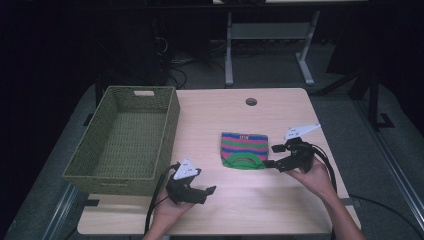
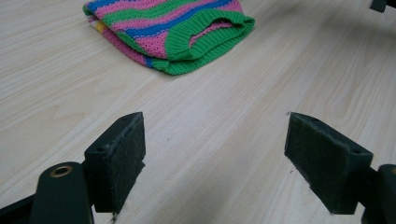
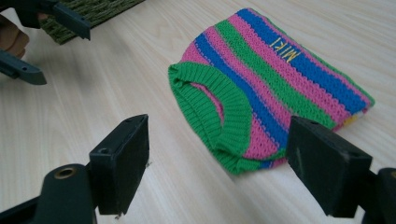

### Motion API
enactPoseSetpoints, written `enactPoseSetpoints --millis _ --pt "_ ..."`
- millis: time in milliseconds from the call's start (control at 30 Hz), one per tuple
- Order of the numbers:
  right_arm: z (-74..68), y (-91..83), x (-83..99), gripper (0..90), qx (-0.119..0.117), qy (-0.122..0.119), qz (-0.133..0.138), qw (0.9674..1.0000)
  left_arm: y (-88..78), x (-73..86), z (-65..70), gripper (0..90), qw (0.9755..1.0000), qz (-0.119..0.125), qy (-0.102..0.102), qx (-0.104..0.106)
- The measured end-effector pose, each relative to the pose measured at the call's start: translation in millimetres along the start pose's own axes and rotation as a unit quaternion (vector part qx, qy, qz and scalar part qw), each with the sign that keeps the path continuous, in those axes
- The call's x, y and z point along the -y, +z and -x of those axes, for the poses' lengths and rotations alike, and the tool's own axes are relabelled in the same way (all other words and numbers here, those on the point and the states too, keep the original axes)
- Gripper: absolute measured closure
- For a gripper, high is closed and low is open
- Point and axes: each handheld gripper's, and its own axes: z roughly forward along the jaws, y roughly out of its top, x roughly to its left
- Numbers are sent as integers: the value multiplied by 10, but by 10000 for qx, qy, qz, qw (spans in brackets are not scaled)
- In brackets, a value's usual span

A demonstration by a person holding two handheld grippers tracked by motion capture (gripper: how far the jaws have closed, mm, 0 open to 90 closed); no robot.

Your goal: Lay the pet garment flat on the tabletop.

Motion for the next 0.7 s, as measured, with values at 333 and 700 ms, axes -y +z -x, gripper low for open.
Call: enactPoseSetpoints --millis 333,700 --pt "99 265 -122 270 12 60 -181 9998 -1 6 -19 200 10000 -9 -9 -12" --pt "185 534 -86 500 230 51 -429 9988 8 8 -22 205 10000 8 -78 4"
